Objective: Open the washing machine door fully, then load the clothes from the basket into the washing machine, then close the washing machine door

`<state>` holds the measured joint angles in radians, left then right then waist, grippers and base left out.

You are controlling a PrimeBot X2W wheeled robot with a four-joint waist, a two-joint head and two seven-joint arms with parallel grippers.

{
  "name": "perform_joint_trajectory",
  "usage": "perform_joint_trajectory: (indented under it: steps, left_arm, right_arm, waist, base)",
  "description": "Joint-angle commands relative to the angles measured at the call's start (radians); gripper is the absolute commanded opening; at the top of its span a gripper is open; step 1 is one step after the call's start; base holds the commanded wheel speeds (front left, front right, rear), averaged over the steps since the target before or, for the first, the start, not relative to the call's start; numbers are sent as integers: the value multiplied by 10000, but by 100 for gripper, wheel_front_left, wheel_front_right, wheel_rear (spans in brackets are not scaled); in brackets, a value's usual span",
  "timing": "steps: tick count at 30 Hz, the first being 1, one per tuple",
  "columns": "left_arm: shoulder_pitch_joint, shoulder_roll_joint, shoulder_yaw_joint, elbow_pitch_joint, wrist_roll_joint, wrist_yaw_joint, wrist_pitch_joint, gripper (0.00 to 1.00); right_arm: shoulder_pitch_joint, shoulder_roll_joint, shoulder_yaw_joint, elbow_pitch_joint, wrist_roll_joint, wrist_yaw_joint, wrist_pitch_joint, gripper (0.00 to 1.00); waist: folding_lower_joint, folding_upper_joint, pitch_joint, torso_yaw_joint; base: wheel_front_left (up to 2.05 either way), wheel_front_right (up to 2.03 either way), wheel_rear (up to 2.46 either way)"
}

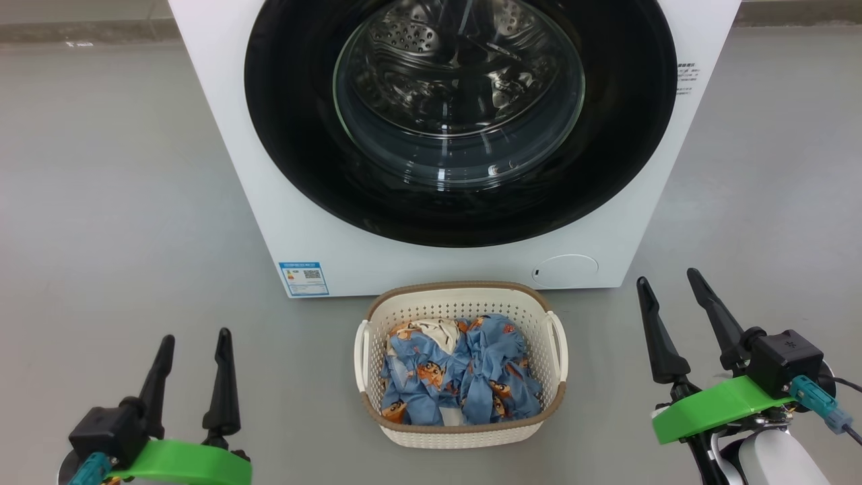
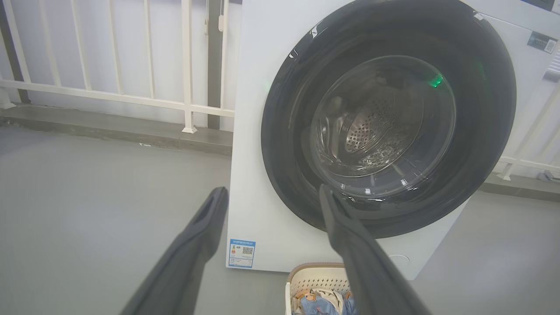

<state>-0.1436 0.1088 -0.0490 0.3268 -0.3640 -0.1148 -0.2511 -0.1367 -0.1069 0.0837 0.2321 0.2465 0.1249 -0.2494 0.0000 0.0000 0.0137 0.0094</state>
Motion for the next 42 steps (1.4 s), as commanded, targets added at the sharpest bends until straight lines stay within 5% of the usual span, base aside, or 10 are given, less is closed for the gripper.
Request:
perform_joint_trajectory:
  steps: [1, 23, 42]
  left_arm:
    - [-400, 203, 362, -199, 158, -48, -107, 100]
    - [-437, 209, 465, -283, 297, -61, -107, 100]
    - [-471, 185, 485, -216, 175, -89, -107, 100]
  right_arm:
    - [-471, -103, 147, -235, 17, 58, -124, 100]
    - [-505, -58, 86, -270, 2, 58, -124, 100]
    - [-524, -5, 33, -247, 9, 58, -124, 100]
  waist:
    - [0, 0, -2, 0]
    - [0, 0, 70, -30]
    - [0, 0, 105, -65]
  base:
    - [0, 0, 0]
    - [8, 8, -15]
    - [108, 108, -216]
